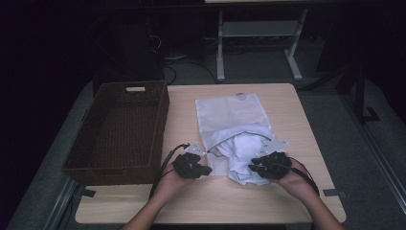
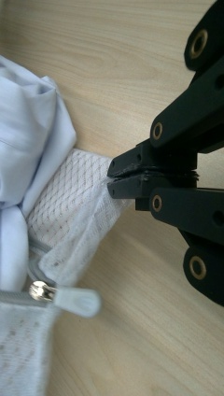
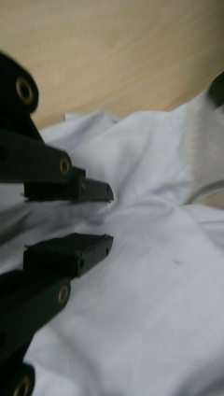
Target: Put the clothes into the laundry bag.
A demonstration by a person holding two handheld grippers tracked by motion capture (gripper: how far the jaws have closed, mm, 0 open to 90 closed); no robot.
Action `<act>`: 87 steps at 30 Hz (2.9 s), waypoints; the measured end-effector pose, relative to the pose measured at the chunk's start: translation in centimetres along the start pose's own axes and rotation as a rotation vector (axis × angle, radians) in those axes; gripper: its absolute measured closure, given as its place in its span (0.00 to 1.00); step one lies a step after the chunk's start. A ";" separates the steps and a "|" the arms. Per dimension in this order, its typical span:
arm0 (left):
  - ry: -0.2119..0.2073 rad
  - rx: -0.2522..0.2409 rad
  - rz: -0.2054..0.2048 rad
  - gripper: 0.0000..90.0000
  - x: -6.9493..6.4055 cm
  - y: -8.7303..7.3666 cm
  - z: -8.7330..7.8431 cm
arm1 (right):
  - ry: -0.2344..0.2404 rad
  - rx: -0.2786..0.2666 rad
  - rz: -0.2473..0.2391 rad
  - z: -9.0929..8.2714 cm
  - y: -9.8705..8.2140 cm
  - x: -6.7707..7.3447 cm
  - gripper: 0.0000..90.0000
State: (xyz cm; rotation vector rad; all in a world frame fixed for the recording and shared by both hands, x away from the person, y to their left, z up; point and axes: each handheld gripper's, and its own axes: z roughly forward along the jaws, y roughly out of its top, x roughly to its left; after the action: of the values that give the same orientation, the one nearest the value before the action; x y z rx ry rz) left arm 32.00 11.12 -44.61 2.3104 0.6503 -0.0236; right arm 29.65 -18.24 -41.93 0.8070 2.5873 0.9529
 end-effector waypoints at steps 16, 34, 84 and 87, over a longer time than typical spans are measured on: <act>-0.006 -0.003 0.001 0.99 0.0 0.0 -0.1 | -0.127 0.102 -0.064 9.1 6.3 1.3 0.77; -0.013 0.032 0.022 0.98 -0.4 0.1 0.8 | -0.057 -0.131 0.215 9.2 10.1 -0.2 1.00; -0.032 0.057 0.068 0.99 -0.8 0.2 0.7 | -0.151 -0.098 0.242 9.7 9.8 -2.1 0.99; -0.027 0.063 0.073 0.99 -0.8 0.2 0.9 | -0.157 -0.102 0.262 10.6 9.9 -2.9 0.99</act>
State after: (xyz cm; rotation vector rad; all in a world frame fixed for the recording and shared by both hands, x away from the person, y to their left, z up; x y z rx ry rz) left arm 31.51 10.06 -44.99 2.3893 0.5579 -0.0421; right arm 40.46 -8.27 -43.18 1.1636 2.3182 1.0368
